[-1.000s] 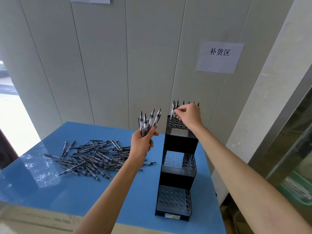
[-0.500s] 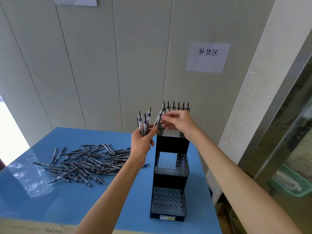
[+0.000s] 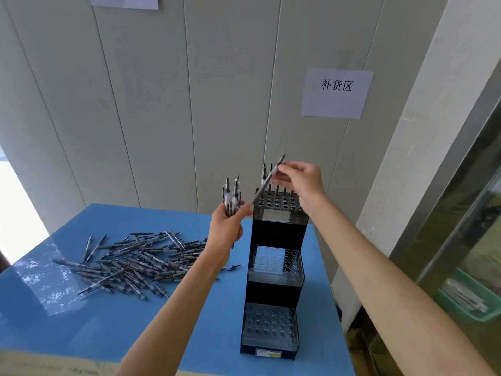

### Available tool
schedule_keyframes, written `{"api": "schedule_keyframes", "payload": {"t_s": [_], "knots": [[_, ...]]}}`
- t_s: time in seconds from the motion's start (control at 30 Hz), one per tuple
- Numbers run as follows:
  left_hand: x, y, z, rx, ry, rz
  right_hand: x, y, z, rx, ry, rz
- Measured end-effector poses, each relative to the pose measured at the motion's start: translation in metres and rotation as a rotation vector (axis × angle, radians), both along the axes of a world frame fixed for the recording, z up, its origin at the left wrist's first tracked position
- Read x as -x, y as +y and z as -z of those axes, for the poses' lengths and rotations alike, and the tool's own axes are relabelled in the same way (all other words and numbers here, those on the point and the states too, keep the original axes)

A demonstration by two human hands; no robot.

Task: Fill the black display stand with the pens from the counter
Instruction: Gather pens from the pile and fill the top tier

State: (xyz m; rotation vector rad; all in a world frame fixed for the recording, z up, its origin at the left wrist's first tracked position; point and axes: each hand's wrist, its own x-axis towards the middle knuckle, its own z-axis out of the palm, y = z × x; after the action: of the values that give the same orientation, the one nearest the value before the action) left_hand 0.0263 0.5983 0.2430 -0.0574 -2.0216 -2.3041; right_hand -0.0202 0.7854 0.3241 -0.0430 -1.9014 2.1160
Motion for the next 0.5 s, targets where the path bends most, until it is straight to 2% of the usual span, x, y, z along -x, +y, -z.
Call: {"api": "schedule_keyframes", "payload": {"t_s": [0.07,0.17,0.33,0.5], "knots": [[0.003,-0.006,0.004,0.023,-0.03,-0.005,0.009,0.009,-0.005,-0.079,0.049,0.122],[0.004,-0.013,0.006,-0.014,-0.027,-0.004,0.019,0.015,-0.009,-0.235,0.144,0.197],[-0.001,-0.019,0.009,-0.049,0.015,0.005,0.026,0.011,-0.009,-0.485,0.236,0.224],[-0.005,-0.021,0.008,-0.021,0.06,0.005,0.027,0.009,-0.002,-0.575,0.241,0.211]]}}
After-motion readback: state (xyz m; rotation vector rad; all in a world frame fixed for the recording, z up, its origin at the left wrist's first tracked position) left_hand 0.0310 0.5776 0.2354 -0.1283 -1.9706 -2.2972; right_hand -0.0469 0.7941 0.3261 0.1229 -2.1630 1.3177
